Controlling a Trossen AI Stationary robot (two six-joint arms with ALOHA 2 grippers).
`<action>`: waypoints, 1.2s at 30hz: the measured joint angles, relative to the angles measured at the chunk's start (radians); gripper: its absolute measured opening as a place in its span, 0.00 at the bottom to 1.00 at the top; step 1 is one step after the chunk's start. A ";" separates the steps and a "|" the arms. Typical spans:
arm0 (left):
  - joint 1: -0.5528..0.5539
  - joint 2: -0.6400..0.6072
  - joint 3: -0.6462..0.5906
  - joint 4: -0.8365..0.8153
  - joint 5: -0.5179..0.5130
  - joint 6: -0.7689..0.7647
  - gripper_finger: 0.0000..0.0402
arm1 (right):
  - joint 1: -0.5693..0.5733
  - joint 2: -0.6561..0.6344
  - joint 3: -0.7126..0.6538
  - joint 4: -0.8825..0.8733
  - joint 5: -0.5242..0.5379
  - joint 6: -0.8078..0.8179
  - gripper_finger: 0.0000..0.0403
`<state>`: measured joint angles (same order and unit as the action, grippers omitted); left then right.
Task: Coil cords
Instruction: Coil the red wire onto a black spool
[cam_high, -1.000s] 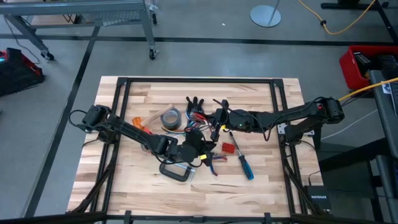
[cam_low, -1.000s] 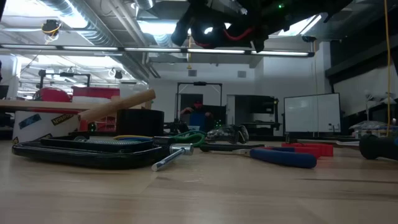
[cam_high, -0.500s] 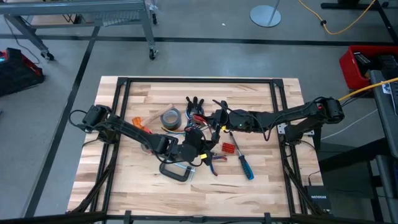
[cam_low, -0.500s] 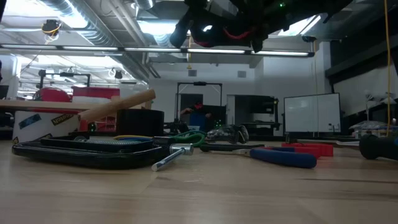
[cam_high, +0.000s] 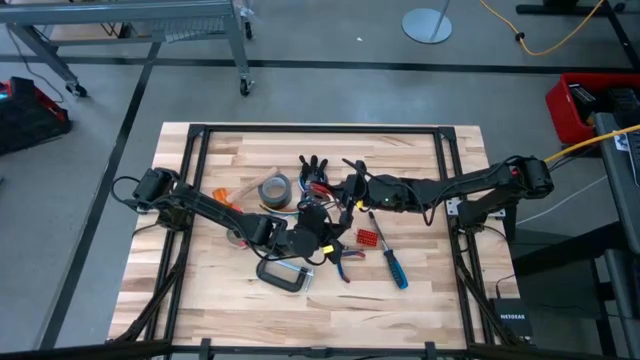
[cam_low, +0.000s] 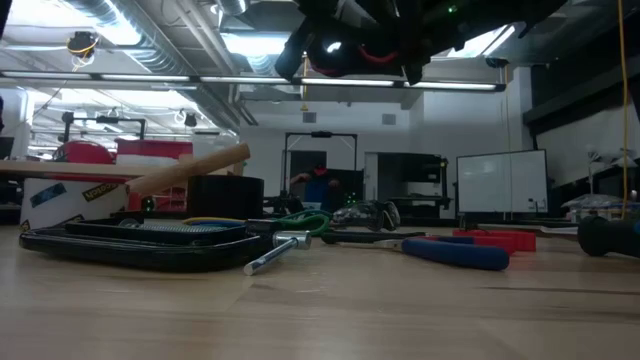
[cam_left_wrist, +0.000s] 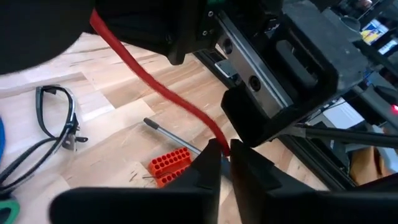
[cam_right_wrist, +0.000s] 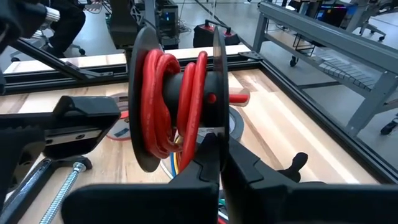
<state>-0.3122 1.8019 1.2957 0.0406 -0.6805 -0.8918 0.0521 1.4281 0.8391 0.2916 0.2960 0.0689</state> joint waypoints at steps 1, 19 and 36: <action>0.000 0.000 0.000 0.000 -0.001 0.006 0.04 | 0.000 0.000 0.000 0.000 -0.001 0.000 0.00; -0.033 0.000 0.000 -0.111 0.048 -0.062 0.05 | 0.000 0.000 0.000 -0.004 -0.003 0.000 0.00; -0.029 0.000 0.000 -0.165 0.102 -0.063 0.15 | 0.000 0.000 0.000 -0.001 -0.001 0.000 0.00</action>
<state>-0.3411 1.8019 1.2953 -0.1247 -0.5789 -0.9553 0.0521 1.4281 0.8391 0.2905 0.2947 0.0689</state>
